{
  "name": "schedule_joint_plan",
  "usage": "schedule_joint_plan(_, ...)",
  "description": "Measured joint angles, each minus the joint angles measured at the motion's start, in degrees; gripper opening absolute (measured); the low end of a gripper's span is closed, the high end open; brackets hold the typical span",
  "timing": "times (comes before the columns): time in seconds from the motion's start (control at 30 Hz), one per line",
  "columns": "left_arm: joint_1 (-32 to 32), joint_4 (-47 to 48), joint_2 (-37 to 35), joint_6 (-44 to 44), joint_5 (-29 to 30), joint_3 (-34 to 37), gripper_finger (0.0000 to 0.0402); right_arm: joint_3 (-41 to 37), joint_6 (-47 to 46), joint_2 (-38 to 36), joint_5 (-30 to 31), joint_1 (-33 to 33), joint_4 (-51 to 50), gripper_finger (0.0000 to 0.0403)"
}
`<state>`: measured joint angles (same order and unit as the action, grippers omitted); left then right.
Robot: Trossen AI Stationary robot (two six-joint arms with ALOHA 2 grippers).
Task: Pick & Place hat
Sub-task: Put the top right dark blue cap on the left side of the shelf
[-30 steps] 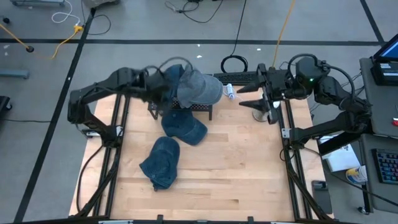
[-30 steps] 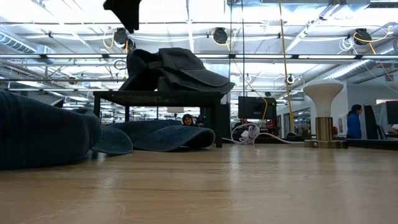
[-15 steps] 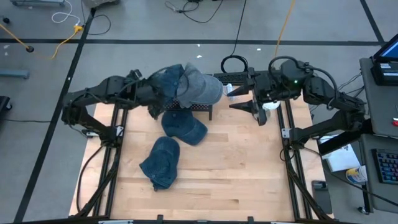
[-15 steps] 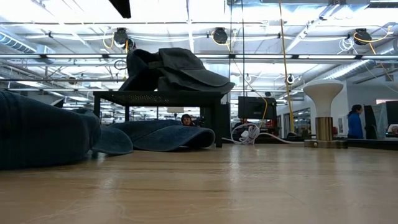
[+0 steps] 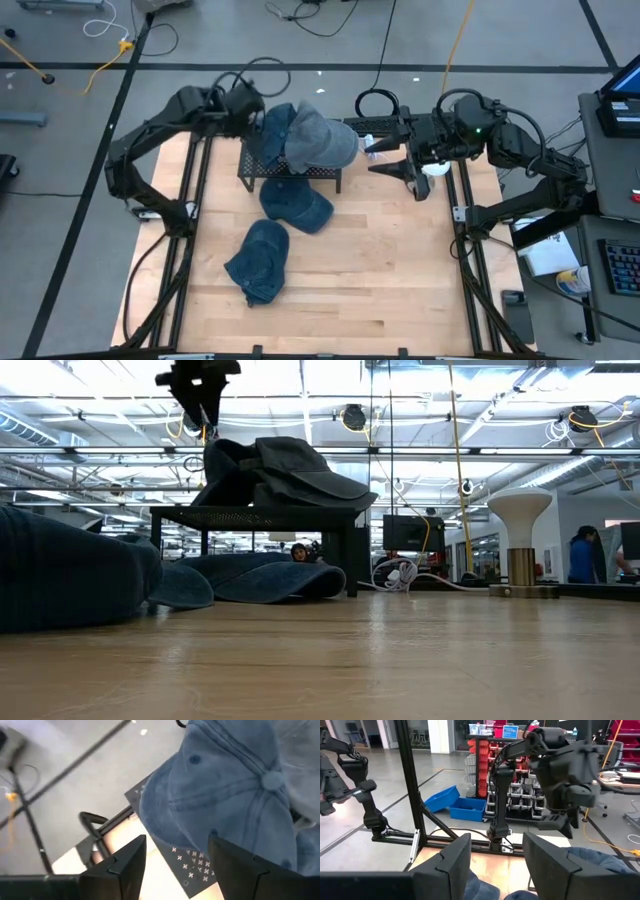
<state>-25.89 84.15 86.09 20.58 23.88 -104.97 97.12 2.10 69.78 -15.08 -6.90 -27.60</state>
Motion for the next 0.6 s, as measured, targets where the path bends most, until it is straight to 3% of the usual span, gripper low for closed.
schedule_joint_plan(0.27, -6.5, -2.96, 1.11, -4.39, -6.81, 0.04, 0.0214, 0.0, -0.5, 0.0, -0.01, 0.0, -0.01, 0.0171)
schedule_joint_plan(0.4, -7.95, -3.15, 2.73, -4.77, -11.86, -0.02, 0.0205, 0.0, -0.54, 0.0, -0.01, 0.0, -0.01, 0.0171)
schedule_joint_plan(0.6, -8.27, -4.39, 5.81, -6.07, -14.99, -0.01, 0.0191, 0.0, -0.56, 0.0, -0.01, 0.0, -0.01, 0.0171)
